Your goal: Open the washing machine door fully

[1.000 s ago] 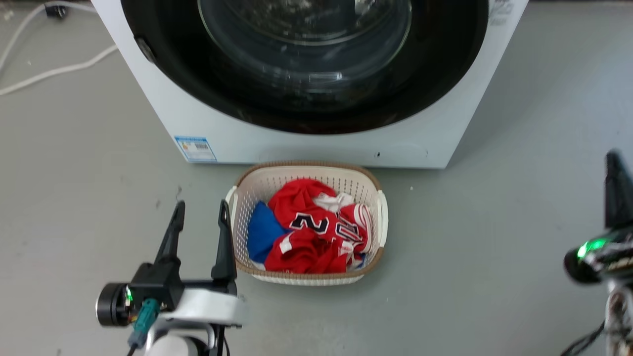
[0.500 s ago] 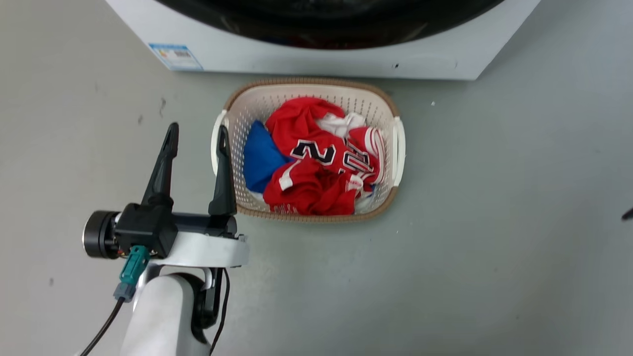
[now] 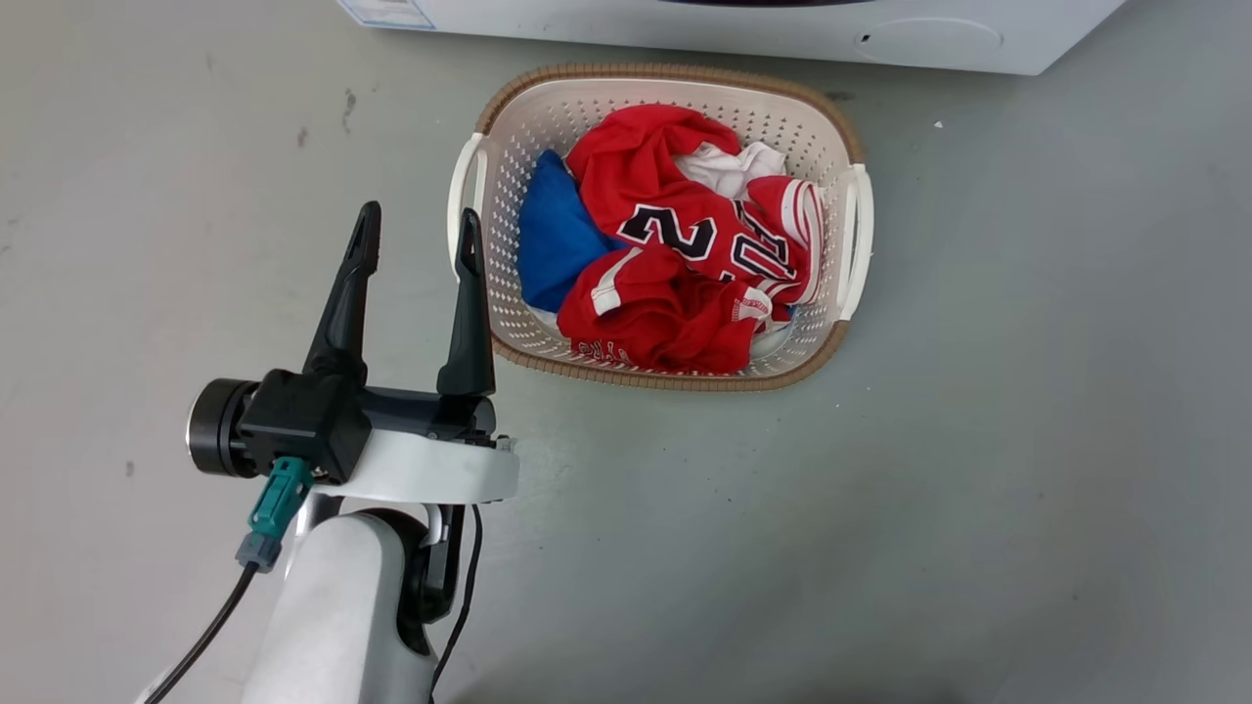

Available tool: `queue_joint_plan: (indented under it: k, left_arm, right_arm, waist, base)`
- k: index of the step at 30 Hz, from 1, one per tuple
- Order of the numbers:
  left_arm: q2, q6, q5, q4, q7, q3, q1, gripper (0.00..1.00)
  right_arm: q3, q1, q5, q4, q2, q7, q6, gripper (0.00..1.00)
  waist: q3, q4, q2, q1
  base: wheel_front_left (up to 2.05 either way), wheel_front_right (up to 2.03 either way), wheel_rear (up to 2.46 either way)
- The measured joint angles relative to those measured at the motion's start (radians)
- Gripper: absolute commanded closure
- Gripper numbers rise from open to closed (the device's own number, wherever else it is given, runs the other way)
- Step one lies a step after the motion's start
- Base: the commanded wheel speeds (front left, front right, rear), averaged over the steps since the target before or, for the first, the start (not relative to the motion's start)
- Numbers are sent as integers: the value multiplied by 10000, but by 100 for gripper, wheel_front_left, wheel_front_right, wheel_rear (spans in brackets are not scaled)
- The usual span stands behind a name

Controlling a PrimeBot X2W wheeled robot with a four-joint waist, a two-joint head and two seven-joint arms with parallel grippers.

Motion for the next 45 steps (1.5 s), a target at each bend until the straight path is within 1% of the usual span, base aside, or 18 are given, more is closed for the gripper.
queue_joint_plan:
  k: [9,14,23,30,45]
  left_arm:
    - [0,79,-90,35,0,-82,-118,0]
    - [0,105,-130,67,0,-82,-150,0]
    - [-2,73,-82,173,0,-15,-121,0]
    - [-2,46,-31,251,0,54,34,0]
    - [-2,48,44,337,0,265,680,0]
  right_arm:
    - [531,-711,-495,387,-368,468,-12,100]
    - [719,-708,-566,430,-454,792,-17,100]
    - [918,-333,-587,368,-418,1143,-63,100]
    - [1011,352,-585,171,-349,1283,-63,100]
    - [1313,2434,-531,-920,-121,1580,-27,100]
  waist:
    - [160,206,0,-1]
    - [80,170,-1,-2]
    - [-215,15,0,-2]
    - [-606,-60,0,-2]
    - [-1557,-349,0,-3]
  base:
    - [0,0,0]
    - [0,0,0]
    - [0,0,0]
    - [0,0,0]
    - [0,0,0]
